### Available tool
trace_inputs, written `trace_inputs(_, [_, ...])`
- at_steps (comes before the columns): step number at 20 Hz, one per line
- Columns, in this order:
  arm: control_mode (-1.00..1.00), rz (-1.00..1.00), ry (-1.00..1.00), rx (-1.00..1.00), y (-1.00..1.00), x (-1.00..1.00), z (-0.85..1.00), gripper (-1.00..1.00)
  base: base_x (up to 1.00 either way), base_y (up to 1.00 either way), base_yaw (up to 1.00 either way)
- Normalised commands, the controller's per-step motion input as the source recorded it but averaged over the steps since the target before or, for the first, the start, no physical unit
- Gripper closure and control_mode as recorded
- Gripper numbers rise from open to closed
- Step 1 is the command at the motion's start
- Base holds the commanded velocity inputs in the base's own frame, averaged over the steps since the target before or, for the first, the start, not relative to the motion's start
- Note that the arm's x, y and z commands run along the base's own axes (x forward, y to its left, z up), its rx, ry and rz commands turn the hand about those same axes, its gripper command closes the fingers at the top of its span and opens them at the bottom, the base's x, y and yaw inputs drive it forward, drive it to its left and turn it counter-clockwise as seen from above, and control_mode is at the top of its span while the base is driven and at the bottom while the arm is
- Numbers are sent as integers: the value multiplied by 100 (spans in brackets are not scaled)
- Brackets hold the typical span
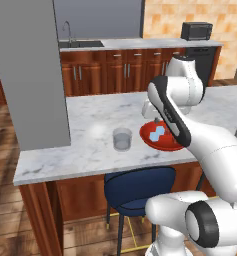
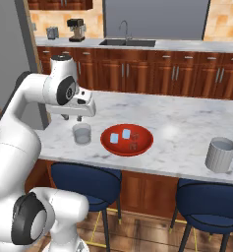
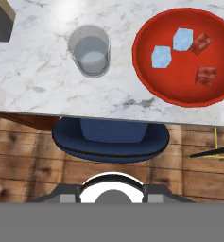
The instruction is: There are four ice cubes in the ice bowl. Place two ice cubes in each glass of water.
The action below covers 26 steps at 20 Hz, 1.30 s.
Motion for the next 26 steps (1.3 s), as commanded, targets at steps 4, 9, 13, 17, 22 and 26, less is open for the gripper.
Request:
trace_inputs(4, [-100, 0, 0, 0, -13, 2, 0, -100, 0, 0, 0])
trace_inputs(9, [-100, 0, 0, 0, -34, 9, 0, -100, 0, 0, 0])
trace_inputs(13, [-100, 0, 0, 0, -26, 9, -1, -100, 0, 0, 0])
trace_inputs(17, [100, 0, 0, 0, -6, 2, 0, -100, 7, -19, 0])
trace_inputs(22, [100, 0, 0, 0, 0, 0, 0, -100, 12, -32, 0])
trace_inputs(26, [100, 0, 0, 0, 0, 0, 0, -100, 12, -40, 0])
